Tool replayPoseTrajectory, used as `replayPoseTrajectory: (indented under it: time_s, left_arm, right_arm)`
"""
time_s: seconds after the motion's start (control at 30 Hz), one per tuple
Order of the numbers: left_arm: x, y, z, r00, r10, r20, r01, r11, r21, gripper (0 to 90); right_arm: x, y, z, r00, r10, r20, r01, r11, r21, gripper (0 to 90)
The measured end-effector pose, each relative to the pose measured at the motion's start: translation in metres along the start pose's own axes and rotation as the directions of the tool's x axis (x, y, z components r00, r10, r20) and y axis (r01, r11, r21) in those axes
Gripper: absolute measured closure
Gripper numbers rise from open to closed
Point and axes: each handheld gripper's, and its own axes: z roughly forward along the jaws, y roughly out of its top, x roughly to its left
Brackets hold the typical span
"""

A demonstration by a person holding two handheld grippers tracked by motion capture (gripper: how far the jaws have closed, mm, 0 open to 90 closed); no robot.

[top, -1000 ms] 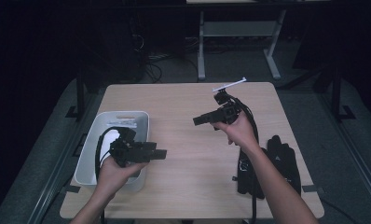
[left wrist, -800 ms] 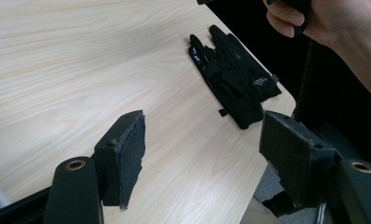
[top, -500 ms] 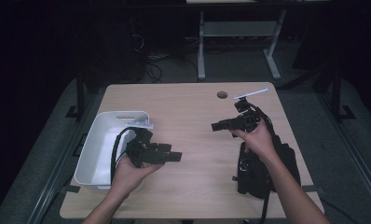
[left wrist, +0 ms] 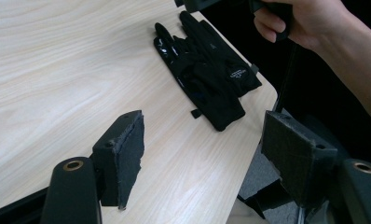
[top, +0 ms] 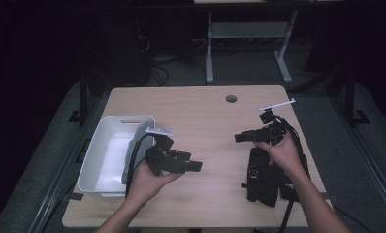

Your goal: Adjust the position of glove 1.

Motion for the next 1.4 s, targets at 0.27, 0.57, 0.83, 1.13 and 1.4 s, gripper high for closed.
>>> replayPoseTrajectory:
  time_s: [0.27, 0.57, 0.83, 1.13, 1.4]
  left_arm:
    - [-0.005, 0.002, 0.014, 0.9998, 0.013, 0.015, -0.013, 0.9999, 0.009, 29.6]
    - [-0.008, 0.002, 0.028, 0.9995, 0.012, 0.031, -0.012, 0.9997, 0.021, 29.7]
    - [-0.010, 0.001, 0.040, 0.9990, 0.026, 0.036, -0.027, 0.9991, 0.033, 29.6]
    - [-0.012, -0.002, 0.047, 0.9986, 0.033, 0.041, -0.035, 0.9985, 0.043, 29.1]
    - [-0.012, -0.003, 0.051, 0.9988, 0.027, 0.040, -0.029, 0.9984, 0.050, 29.0]
  right_arm:
    - [-0.014, -0.018, -0.009, 0.9995, 0.023, 0.022, -0.023, 1.000, -0.004, 47.2]
    - [-0.028, -0.034, -0.017, 0.9979, 0.042, 0.050, -0.042, 0.999, -0.009, 47.3]
    - [-0.042, -0.054, -0.021, 0.9961, 0.059, 0.066, -0.059, 0.998, -0.001, 48.2]
    - [-0.058, -0.077, -0.036, 0.9925, 0.083, 0.090, -0.084, 0.996, 0.008, 48.6]
    - [-0.073, -0.100, -0.050, 0.9869, 0.103, 0.124, -0.103, 0.995, -0.005, 49.4]
